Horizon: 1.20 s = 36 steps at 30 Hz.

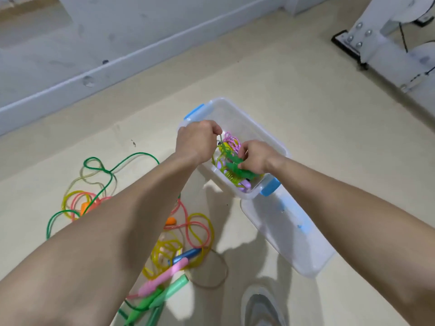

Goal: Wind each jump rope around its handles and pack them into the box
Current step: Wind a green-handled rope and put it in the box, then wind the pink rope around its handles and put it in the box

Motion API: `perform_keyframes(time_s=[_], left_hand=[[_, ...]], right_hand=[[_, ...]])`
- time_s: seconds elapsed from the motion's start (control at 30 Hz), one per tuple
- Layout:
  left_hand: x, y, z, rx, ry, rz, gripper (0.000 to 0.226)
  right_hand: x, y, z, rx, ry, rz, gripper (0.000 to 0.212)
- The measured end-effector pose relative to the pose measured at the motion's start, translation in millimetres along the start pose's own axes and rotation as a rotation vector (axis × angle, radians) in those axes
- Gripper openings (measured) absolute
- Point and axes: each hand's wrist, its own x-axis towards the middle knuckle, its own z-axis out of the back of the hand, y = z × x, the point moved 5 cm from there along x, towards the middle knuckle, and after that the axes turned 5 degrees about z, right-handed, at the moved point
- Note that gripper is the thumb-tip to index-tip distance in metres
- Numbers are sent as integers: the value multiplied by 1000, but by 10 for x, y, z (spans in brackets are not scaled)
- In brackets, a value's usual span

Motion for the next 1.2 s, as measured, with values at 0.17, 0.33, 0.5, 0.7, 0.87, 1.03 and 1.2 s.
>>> perform_keyframes(time_s=[0.17, 0.33, 0.5, 0.7, 0.87, 1.03, 1.2], left_hand=[[93, 50, -256, 302, 129, -84, 37], [39, 145, -334, 305, 219, -79, 37], [-223, 156, -36, 133, 228, -48, 44], [-803, 222, 724, 97, 179, 24, 44], [-1483, 495, 1466, 98, 119, 113, 44], [-2204, 931, 1854, 93, 85, 197, 39], [-2838, 1511, 1606, 55, 145, 285, 33]], right_hand=[[52, -75, -307, -103, 99, 22, 17], [-4, 46, -286, -238, 57, -10, 17], [-207, 333, 36, -215, 20, 17, 13], [-730, 1154, 486, -227, 63, 131, 14], [-1308, 2041, 702, -374, 76, 280, 26], [-1809, 2728, 502, -403, 45, 407, 24], [-2009, 2844, -182, -415, 110, 428, 24]])
